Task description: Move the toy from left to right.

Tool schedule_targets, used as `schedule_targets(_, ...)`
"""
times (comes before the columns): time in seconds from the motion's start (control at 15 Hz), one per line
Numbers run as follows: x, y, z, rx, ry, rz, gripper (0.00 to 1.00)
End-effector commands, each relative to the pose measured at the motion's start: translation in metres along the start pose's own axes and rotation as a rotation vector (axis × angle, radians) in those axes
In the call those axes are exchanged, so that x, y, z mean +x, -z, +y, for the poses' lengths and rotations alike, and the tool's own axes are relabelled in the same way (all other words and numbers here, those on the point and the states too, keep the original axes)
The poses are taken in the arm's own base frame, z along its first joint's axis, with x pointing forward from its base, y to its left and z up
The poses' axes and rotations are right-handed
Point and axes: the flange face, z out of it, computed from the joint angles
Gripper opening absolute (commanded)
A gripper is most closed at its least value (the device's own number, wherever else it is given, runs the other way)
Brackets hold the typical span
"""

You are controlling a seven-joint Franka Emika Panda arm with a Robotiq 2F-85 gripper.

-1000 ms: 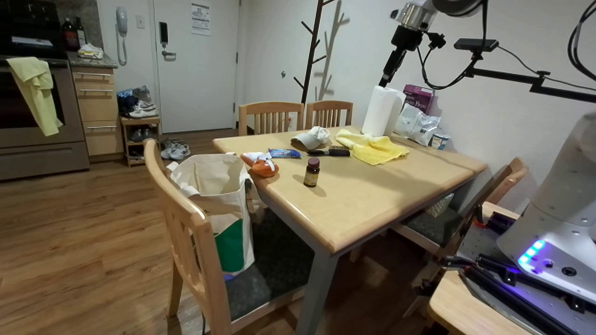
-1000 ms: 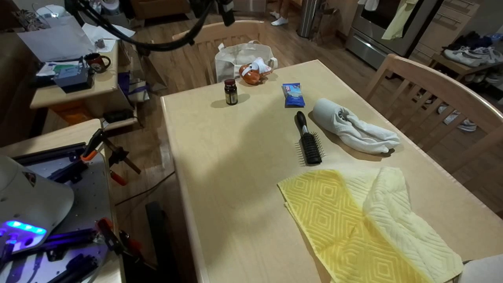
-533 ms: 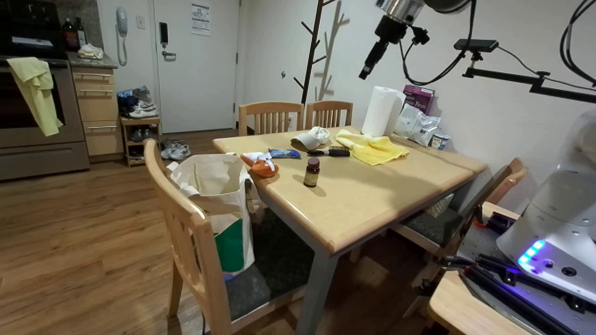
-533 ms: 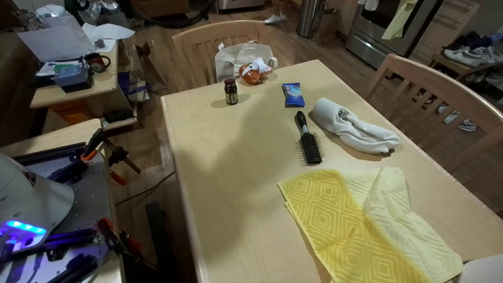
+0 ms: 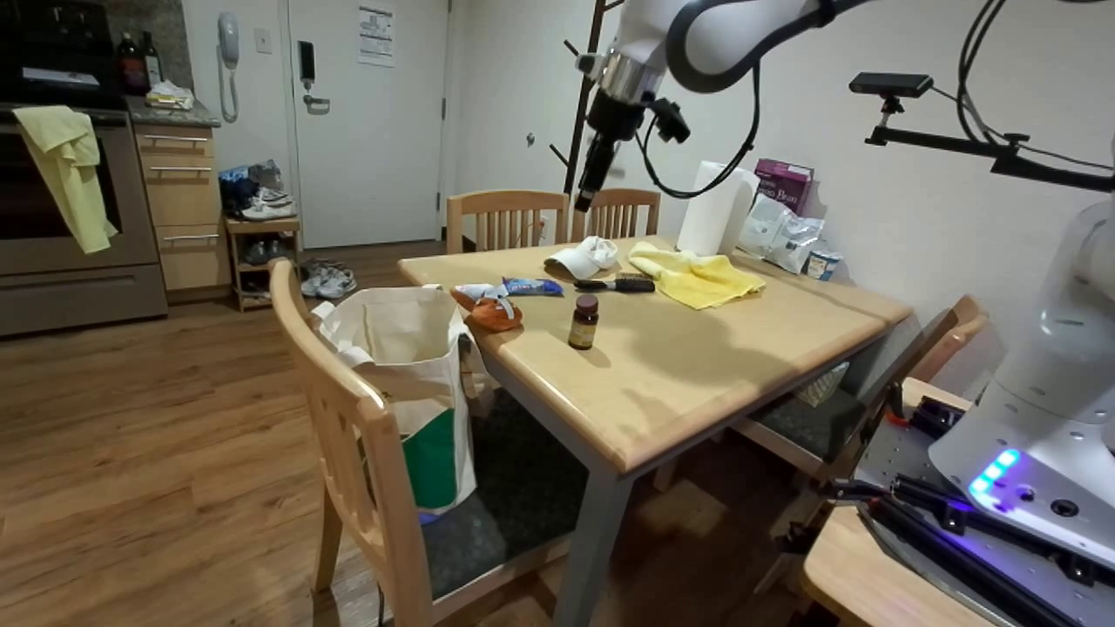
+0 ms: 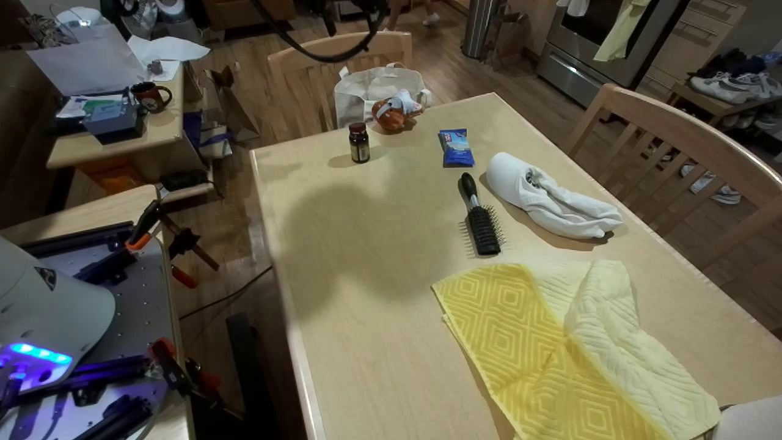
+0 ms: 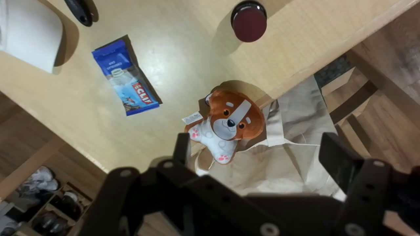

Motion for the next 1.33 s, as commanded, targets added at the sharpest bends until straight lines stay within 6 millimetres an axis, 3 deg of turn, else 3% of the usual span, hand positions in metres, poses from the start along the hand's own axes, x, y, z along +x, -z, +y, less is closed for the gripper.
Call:
schedule_targets(0.0,0.009,-0.019,0.0,0.015,0.014,-0.014,1.0)
schedule_targets(0.07,0.015,-0.033,0.003,0.025,0.024,-0.022,1.0)
schedule_targets(0.2,0.021,-0.044,0.008,0.03,0.03,-0.023,1.0)
schedule_targets(0.4,0.028,-0.059,-0.011,0.078,-0.105,0.003,1.0)
schedule_targets(0.87,0.086,-0.177,-0.091,0.076,-0.318,-0.094,1.0)
schedule_targets(0.93,0.094,-0.186,-0.105,0.117,-0.311,-0.107,1.0)
schedule_targets(1.0,0.072,-0.167,-0.094,0.107,-0.282,-0.102,1.0)
schedule_targets(1.13,0.085,-0.191,-0.112,0.116,-0.282,-0.102,1.0)
schedule_targets(1.27,0.09,-0.196,-0.113,0.117,-0.285,-0.097,1.0)
